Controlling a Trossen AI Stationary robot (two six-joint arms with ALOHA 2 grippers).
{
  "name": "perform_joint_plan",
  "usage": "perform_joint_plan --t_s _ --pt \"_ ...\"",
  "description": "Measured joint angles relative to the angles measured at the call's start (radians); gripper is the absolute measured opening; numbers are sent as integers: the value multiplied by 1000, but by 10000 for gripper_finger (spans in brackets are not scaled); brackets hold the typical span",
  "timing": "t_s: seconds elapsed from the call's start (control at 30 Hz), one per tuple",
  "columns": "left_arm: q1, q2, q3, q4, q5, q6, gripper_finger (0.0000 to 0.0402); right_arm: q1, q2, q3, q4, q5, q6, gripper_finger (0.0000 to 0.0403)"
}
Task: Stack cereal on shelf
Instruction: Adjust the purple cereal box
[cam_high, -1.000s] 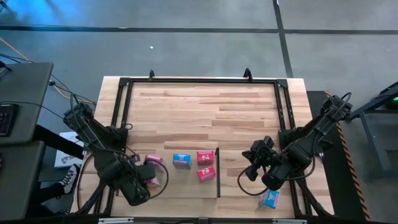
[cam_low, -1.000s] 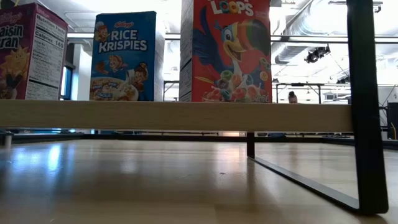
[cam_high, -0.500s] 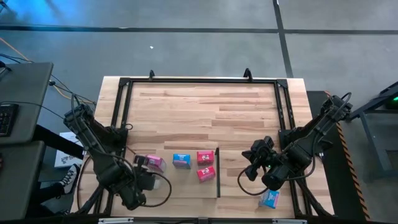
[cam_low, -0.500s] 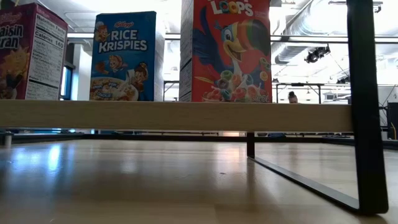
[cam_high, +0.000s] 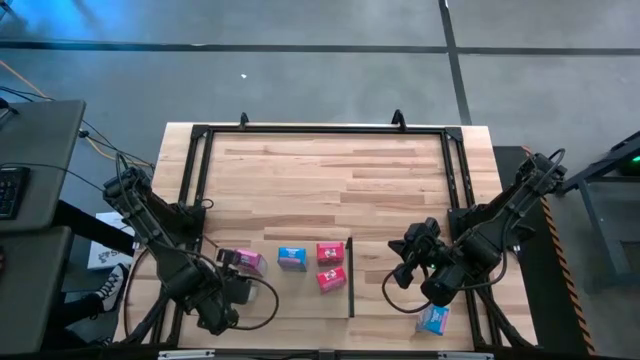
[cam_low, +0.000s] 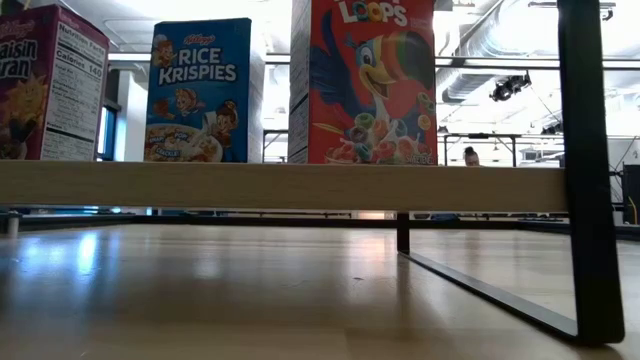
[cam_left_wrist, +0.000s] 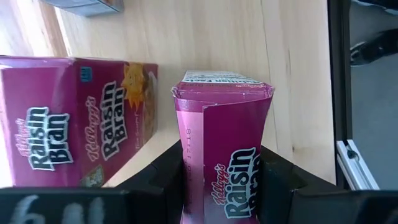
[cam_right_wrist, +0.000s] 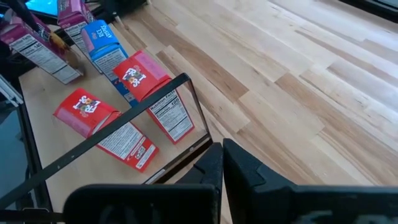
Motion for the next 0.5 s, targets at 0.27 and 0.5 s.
perform_joint_plan --t_s 0.27,0.5 --pt "23 0 0 0 6 2 134 0 0 0 0 6 0 0" --pt "41 0 0 0 22 24 165 0 0 0 0 7 18 0"
